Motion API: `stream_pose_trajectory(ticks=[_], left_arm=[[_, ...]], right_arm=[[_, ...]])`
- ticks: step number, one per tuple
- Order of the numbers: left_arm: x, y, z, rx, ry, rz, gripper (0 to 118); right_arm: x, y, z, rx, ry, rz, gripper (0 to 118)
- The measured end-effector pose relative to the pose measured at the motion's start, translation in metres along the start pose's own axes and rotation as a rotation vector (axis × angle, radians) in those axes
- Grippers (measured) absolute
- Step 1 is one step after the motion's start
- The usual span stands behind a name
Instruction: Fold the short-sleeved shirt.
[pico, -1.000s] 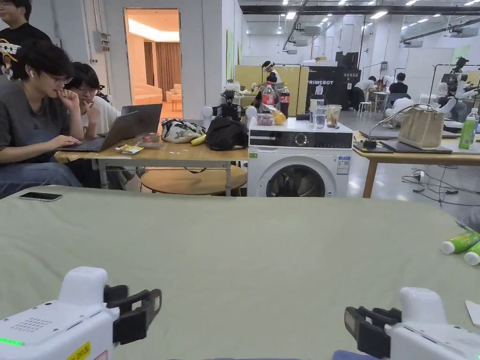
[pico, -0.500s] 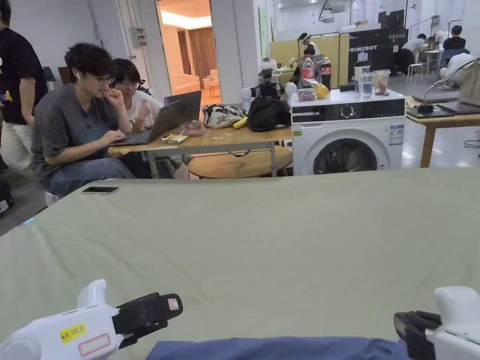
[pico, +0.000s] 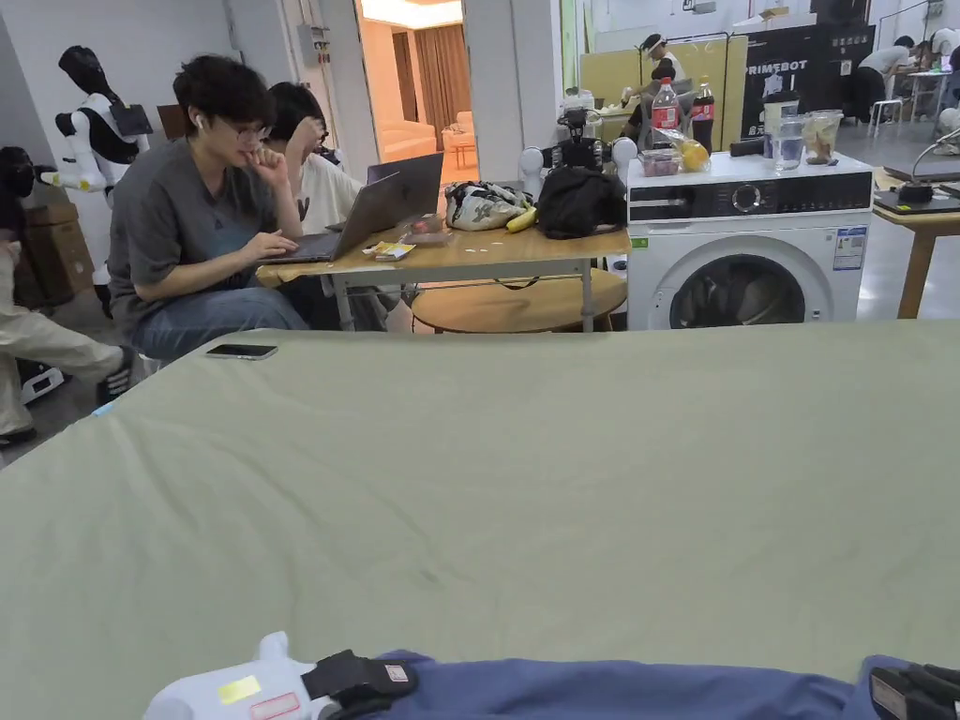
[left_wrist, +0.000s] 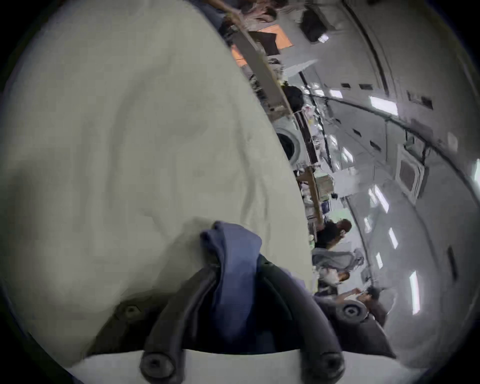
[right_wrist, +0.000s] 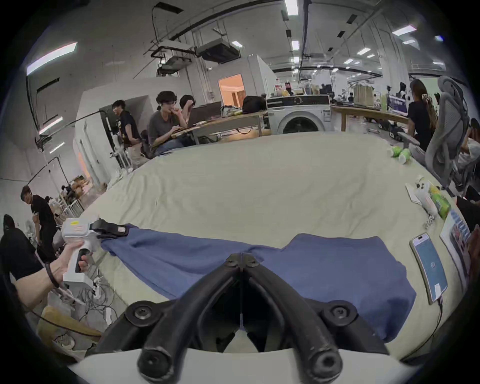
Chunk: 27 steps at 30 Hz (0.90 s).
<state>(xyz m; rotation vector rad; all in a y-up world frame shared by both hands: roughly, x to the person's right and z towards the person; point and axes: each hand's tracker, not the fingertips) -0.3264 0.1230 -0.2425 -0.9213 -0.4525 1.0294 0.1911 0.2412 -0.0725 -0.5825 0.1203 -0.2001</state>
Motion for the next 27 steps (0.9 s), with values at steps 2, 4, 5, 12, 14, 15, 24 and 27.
stream_pose_trajectory(ticks=[2, 4, 5, 12, 14, 15, 24, 27], left_arm=[[-0.003, -0.005, -0.001, 0.051, -0.030, 0.051, 9], [-0.003, -0.004, 0.013, 0.112, -0.106, 0.100, 8], [-0.002, -0.002, 0.027, 0.177, -0.179, 0.117, 7], [0.089, 0.032, 0.123, 0.347, 0.015, -0.310, 7], [0.123, 0.018, 0.128, 0.345, 0.076, -0.457, 7], [0.140, 0.007, 0.121, 0.307, 0.104, -0.536, 6], [0.178, -0.108, -0.078, -0.073, 0.119, -0.662, 6], [0.171, -0.116, -0.123, -0.151, 0.108, -0.654, 37]], right_arm=[[-0.002, -0.001, 0.003, 0.000, 0.003, 0.009, 0], [0.000, -0.001, 0.008, 0.002, 0.001, 0.024, 0], [0.001, -0.002, 0.010, 0.002, -0.005, 0.032, 0], [0.011, -0.005, 0.021, 0.016, -0.008, 0.008, 0], [0.011, -0.002, 0.020, 0.007, -0.009, 0.025, 0], [0.010, 0.000, 0.021, 0.016, -0.023, 0.036, 0], [0.009, 0.004, 0.045, 0.055, 0.027, -0.035, 0], [0.010, -0.002, 0.058, 0.053, -0.026, 0.028, 0]])
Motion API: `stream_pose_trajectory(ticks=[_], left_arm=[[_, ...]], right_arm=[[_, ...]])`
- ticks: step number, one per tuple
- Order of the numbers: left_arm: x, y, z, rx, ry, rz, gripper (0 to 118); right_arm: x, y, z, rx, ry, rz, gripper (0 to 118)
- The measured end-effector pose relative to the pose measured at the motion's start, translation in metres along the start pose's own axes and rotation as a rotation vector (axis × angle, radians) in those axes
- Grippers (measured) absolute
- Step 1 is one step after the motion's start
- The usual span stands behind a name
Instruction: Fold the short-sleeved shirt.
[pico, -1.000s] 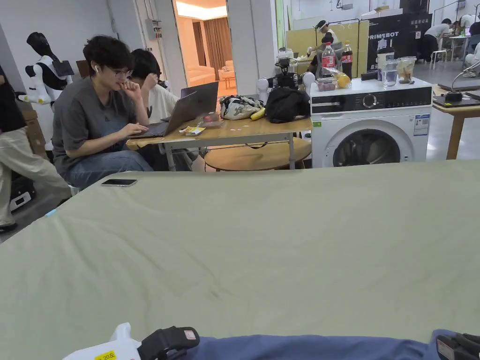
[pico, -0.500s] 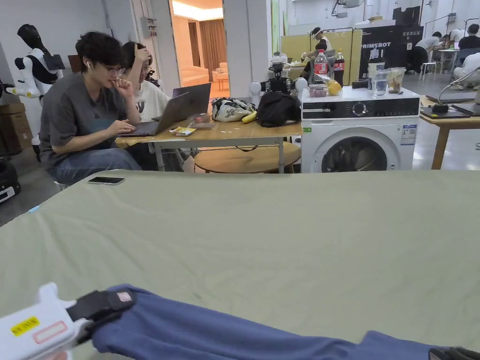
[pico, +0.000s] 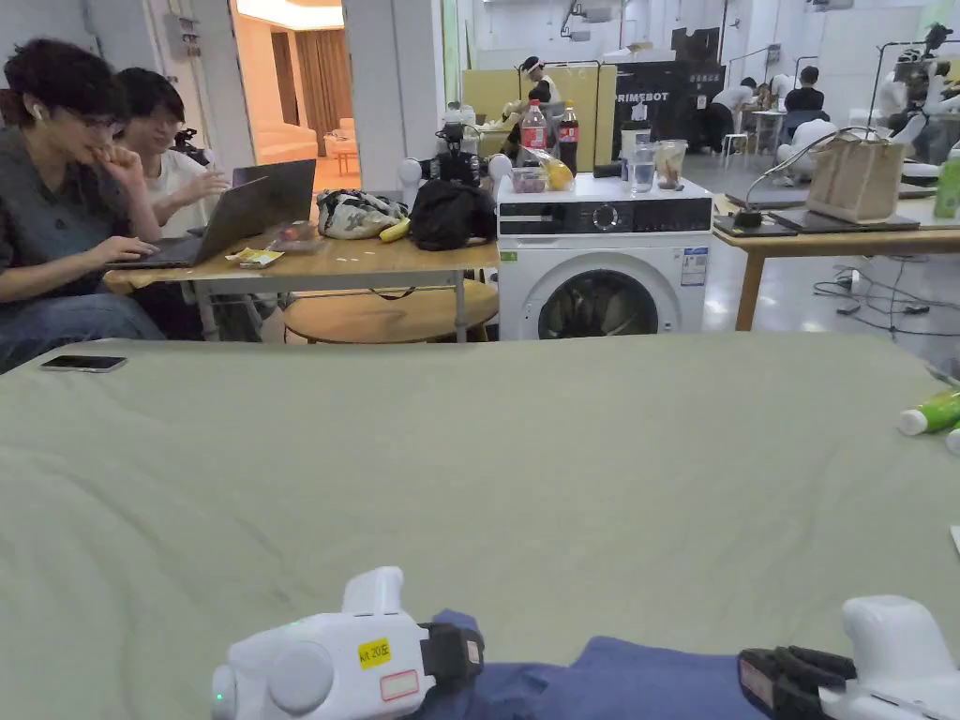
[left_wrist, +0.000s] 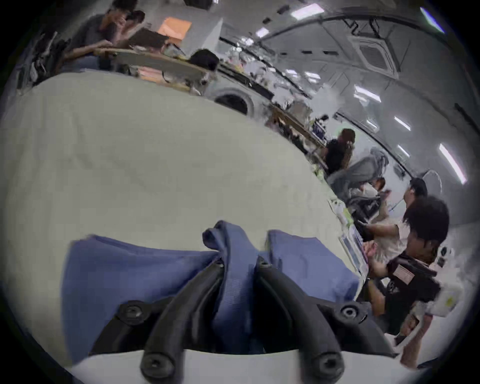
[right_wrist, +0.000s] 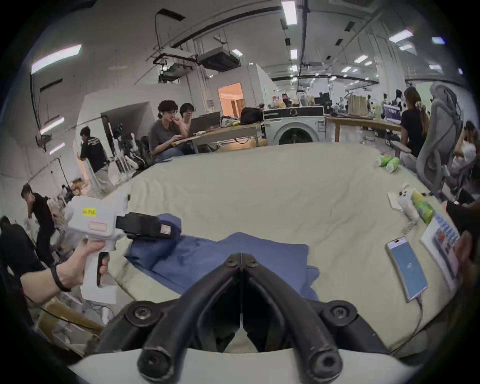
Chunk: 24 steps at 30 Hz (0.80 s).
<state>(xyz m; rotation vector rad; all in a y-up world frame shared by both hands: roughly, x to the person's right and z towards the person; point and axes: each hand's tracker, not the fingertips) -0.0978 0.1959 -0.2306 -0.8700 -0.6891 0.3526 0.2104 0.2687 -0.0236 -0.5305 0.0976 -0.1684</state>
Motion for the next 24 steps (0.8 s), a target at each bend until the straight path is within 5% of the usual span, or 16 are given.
stream_pose_trajectory(ticks=[2, 5, 7, 8, 10, 14, 20, 22, 24], left_arm=[[0.000, 0.003, -0.003, -0.024, -0.109, 0.036, 91], [-0.005, 0.013, 0.017, 0.062, -0.201, 0.085, 93], [-0.013, 0.018, 0.036, 0.143, -0.187, 0.109, 87], [-0.021, 0.018, 0.042, 0.180, -0.151, 0.106, 73], [-0.032, 0.010, 0.039, 0.156, -0.144, 0.137, 2], [-0.036, -0.025, -0.010, -0.067, -0.116, 0.116, 0], [-0.028, -0.030, -0.029, -0.092, -0.107, 0.080, 0], [-0.033, -0.022, -0.013, -0.092, -0.128, 0.062, 28], [-0.044, -0.010, 0.020, 0.024, -0.193, 0.069, 91]], right_arm=[[0.005, -0.003, 0.006, -0.007, -0.027, 0.017, 0], [0.019, -0.008, 0.010, -0.018, -0.037, 0.007, 0], [0.029, -0.012, 0.009, -0.035, -0.034, -0.036, 0], [0.032, -0.013, 0.009, -0.036, -0.036, -0.056, 0], [0.036, -0.015, 0.007, -0.029, -0.021, -0.089, 0], [0.035, -0.017, 0.001, -0.037, 0.031, -0.156, 0], [0.019, -0.019, 0.000, -0.053, 0.006, -0.080, 0], [0.019, -0.019, -0.005, -0.062, 0.019, -0.090, 0], [0.017, -0.018, -0.009, -0.060, 0.033, -0.105, 0]])
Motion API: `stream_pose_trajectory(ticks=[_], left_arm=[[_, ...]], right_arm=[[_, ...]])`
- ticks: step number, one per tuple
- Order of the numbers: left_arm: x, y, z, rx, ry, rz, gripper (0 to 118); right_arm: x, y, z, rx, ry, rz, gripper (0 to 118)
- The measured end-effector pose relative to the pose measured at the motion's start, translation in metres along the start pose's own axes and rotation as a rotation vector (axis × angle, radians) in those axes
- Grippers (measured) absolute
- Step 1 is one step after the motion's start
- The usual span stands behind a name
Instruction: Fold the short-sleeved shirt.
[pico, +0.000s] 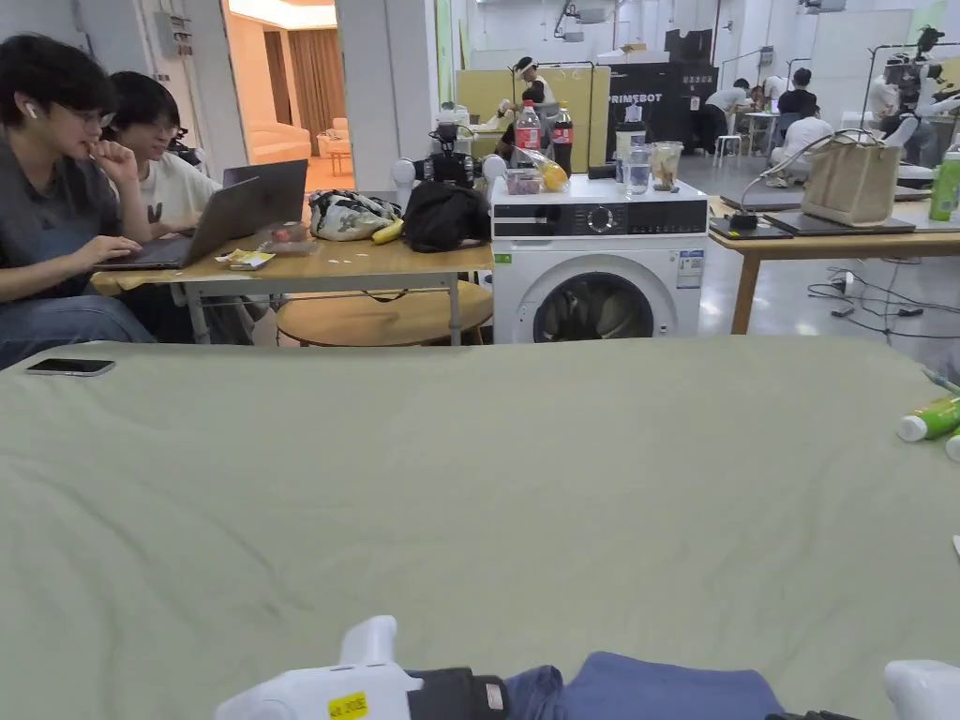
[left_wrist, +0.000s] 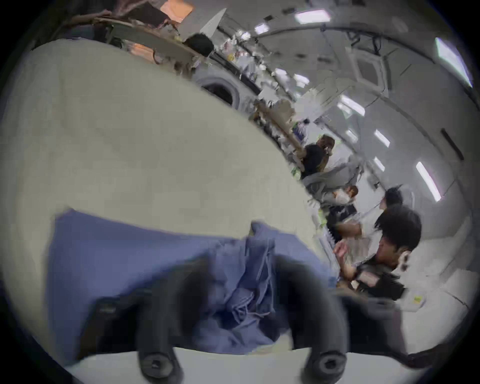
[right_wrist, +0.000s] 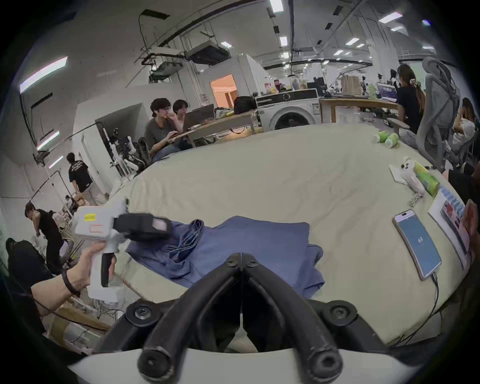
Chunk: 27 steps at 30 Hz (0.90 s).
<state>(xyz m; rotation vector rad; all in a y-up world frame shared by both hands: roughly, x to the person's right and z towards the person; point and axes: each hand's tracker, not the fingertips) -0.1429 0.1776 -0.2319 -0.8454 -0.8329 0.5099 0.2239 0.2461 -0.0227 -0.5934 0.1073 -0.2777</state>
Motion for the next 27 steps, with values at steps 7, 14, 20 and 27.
stream_pose_trajectory(ticks=[7, 14, 20, 27], left_arm=[[-0.074, 0.011, 0.088, 0.185, 0.026, 0.326, 101], [-0.096, -0.029, 0.039, 0.098, -0.011, 0.492, 14], [-0.087, -0.025, 0.064, 0.210, -0.074, 0.493, 6], [-0.002, 0.018, 0.142, 0.393, 0.014, 0.107, 6]], right_arm=[[-0.007, 0.000, -0.011, -0.006, 0.051, -0.012, 0], [-0.014, -0.005, -0.009, -0.037, 0.051, 0.016, 0], [-0.006, -0.003, 0.002, -0.025, 0.029, 0.024, 0], [0.007, 0.001, -0.004, -0.021, 0.038, -0.034, 0]])
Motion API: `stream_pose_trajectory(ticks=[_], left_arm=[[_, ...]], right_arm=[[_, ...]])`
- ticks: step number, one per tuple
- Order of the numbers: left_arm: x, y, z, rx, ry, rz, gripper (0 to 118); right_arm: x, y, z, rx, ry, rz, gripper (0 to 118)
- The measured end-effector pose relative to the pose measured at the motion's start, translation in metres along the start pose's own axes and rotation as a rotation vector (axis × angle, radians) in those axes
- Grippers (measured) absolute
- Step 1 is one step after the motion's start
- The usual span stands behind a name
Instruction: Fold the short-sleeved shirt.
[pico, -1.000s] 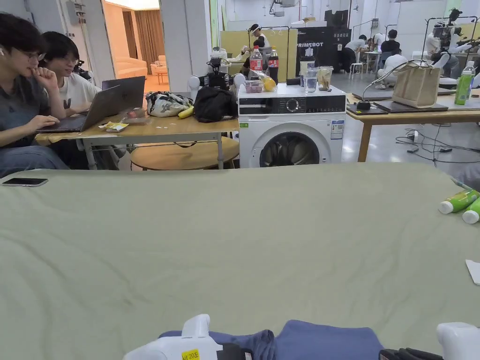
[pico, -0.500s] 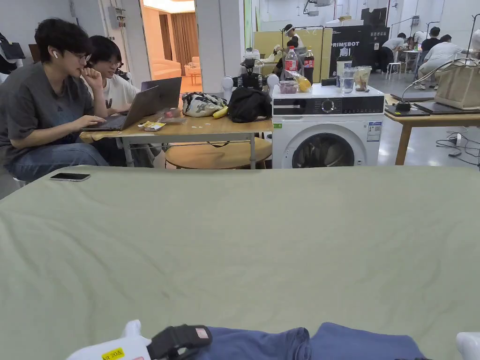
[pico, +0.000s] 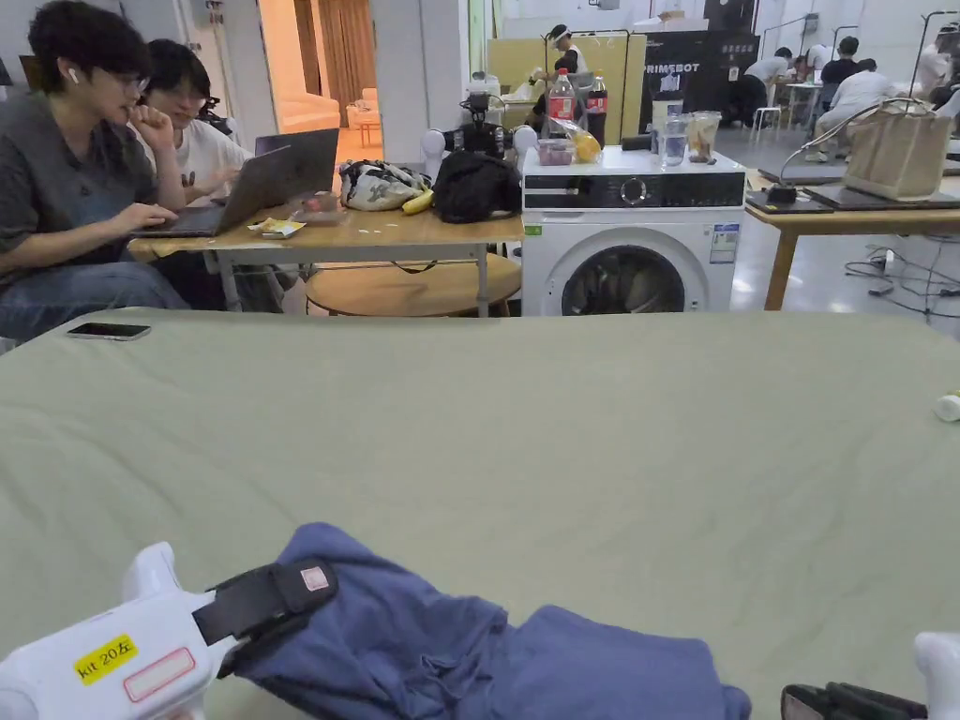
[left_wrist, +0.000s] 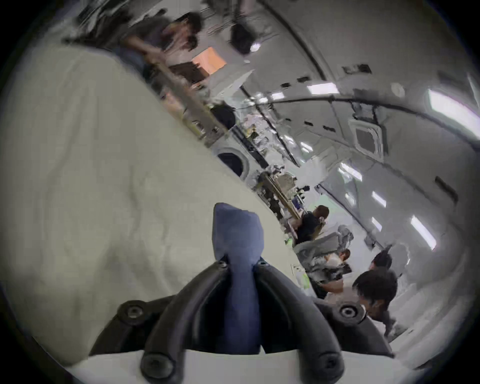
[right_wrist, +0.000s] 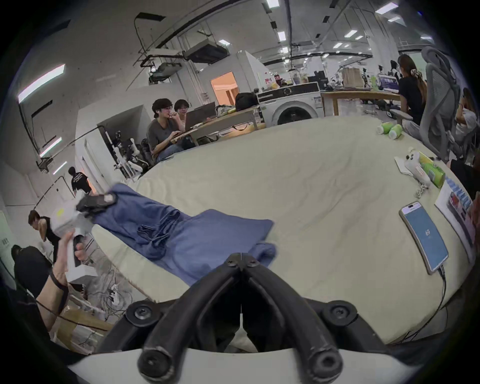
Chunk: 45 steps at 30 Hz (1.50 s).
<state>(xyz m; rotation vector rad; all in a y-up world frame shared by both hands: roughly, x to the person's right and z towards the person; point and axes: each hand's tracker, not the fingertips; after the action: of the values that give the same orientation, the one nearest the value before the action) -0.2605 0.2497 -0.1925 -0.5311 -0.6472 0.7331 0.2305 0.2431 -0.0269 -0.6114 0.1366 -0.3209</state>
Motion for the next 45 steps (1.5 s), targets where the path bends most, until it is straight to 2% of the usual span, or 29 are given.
stream_pose_trajectory(ticks=[4, 8, 10, 12, 13, 14, 16, 17, 19, 20, 22, 23, 26, 28, 29, 30, 32, 33, 34, 36, 38, 41, 43, 45], left_arm=[[0.059, -0.014, -0.049, -0.173, 0.054, -0.181, 6], [0.075, -0.076, -0.131, -0.379, -0.028, -0.175, 6], [0.079, -0.110, -0.173, -0.480, -0.008, -0.165, 6], [0.083, -0.131, -0.194, -0.484, 0.005, -0.143, 6], [0.083, -0.136, -0.201, -0.485, -0.040, -0.111, 7], [0.083, -0.137, -0.205, -0.507, -0.090, -0.083, 13], [0.086, -0.132, -0.199, -0.528, -0.194, -0.005, 58], [0.087, -0.127, -0.195, -0.499, -0.216, 0.005, 68], [0.087, -0.111, -0.181, -0.406, -0.205, -0.028, 67], [0.087, -0.104, -0.174, -0.375, -0.173, -0.040, 62], [0.080, -0.103, -0.166, -0.360, -0.144, -0.031, 10], [0.077, -0.107, -0.169, -0.382, -0.141, -0.034, 1], [0.074, -0.141, -0.196, -0.548, -0.109, -0.082, 1], [0.078, -0.176, -0.220, -0.693, -0.029, -0.204, 0], [0.080, -0.186, -0.226, -0.712, 0.017, -0.252, 0], [0.081, -0.190, -0.226, -0.688, -0.006, -0.278, 0], [0.086, -0.179, -0.221, -0.640, -0.029, -0.238, 0], [0.086, -0.172, -0.217, -0.643, -0.045, -0.184, 7], [0.085, -0.162, -0.208, -0.612, -0.091, -0.154, 22], [0.086, -0.134, -0.184, -0.519, -0.186, -0.150, 62], [0.083, -0.107, -0.163, -0.448, -0.166, -0.158, 81], [0.059, -0.069, -0.137, -0.414, -0.116, -0.119, 83], [0.030, -0.052, -0.122, -0.390, -0.033, -0.082, 83], [0.007, -0.047, -0.122, -0.424, -0.009, -0.027, 83]], right_arm=[[-0.001, 0.000, -0.002, 0.010, 0.029, -0.042, 0], [-0.007, 0.001, 0.008, 0.027, 0.049, -0.055, 0], [-0.008, 0.002, 0.016, 0.039, 0.059, -0.062, 0], [-0.009, 0.004, 0.023, 0.046, 0.046, -0.037, 0], [-0.008, 0.005, 0.026, 0.053, 0.025, -0.011, 0], [-0.007, 0.005, 0.028, 0.055, 0.012, 0.003, 0], [0.000, 0.005, 0.031, 0.052, -0.001, 0.002, 0], [0.005, 0.006, 0.031, 0.049, -0.003, -0.007, 0], [0.015, 0.005, 0.035, 0.059, 0.023, -0.038, 0], [0.018, 0.006, 0.036, 0.064, 0.040, -0.046, 0], [0.021, 0.007, 0.039, 0.081, 0.035, -0.067, 0], [0.022, 0.007, 0.038, 0.082, 0.037, -0.076, 0], [0.022, 0.007, 0.032, 0.075, 0.038, -0.105, 0], [0.017, 0.004, 0.027, 0.052, 0.024, -0.109, 0], [0.015, 0.003, 0.024, 0.042, 0.017, -0.104, 0], [0.012, 0.000, 0.022, 0.027, 0.006, -0.097, 0], [0.008, -0.005, 0.014, -0.008, -0.010, -0.081, 0], [0.006, -0.006, 0.008, -0.025, -0.018, -0.071, 0], [0.005, -0.006, 0.000, -0.042, -0.018, -0.059, 0], [0.001, -0.001, -0.020, -0.072, -0.002, -0.045, 0], [-0.005, 0.008, -0.044, -0.112, 0.019, -0.011, 0], [-0.013, 0.017, -0.087, -0.178, -0.018, 0.084, 0], [-0.010, 0.012, -0.122, -0.316, -0.042, 0.111, 0], [-0.007, -0.001, -0.145, -0.453, -0.093, 0.138, 0]])
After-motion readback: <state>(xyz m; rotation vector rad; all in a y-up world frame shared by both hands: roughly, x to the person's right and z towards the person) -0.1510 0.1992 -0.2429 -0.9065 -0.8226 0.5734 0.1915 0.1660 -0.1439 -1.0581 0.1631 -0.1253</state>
